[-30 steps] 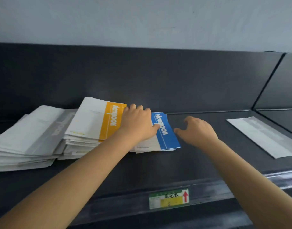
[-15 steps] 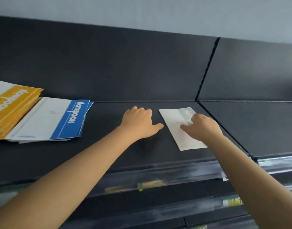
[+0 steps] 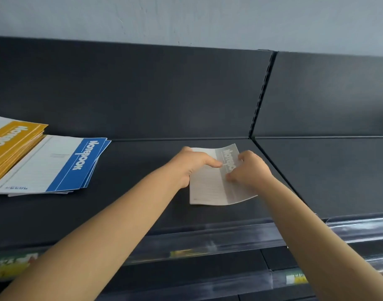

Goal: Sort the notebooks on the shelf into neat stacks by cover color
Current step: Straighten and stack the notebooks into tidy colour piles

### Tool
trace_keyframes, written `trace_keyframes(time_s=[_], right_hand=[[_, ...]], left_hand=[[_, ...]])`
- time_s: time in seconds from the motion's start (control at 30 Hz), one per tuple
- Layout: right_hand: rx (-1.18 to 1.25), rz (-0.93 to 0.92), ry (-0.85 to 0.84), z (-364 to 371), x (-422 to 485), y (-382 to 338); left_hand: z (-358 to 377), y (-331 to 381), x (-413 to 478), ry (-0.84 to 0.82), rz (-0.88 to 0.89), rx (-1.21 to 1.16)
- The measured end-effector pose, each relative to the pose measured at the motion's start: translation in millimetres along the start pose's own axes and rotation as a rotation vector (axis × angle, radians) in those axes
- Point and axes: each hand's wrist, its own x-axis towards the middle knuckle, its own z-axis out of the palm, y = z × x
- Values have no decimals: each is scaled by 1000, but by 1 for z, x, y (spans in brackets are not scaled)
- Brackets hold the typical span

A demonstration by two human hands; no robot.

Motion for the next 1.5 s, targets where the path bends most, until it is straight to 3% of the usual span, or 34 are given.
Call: trace_keyframes(time_s=[0.13, 0.3, 0.6, 0.97, 1.33, 1.5], right_hand=[[199, -53, 36, 3, -3, -5], [397, -56, 17, 21, -12, -25], [602, -251, 18, 53, -25, -75], [694, -419, -96, 131, -101, -206], [706, -429, -154, 215, -176, -342], [691, -507, -214, 233, -181, -383]], left_hand=[[-15, 3, 6, 29, -13, -84], [-37, 1, 10, 27, 50, 66], [-96, -18, -34, 305, 260, 546], [-254, -48, -101, 560, 318, 774], [-423, -73, -151, 548, 328, 695], [-474, -74, -161, 588, 329, 508]])
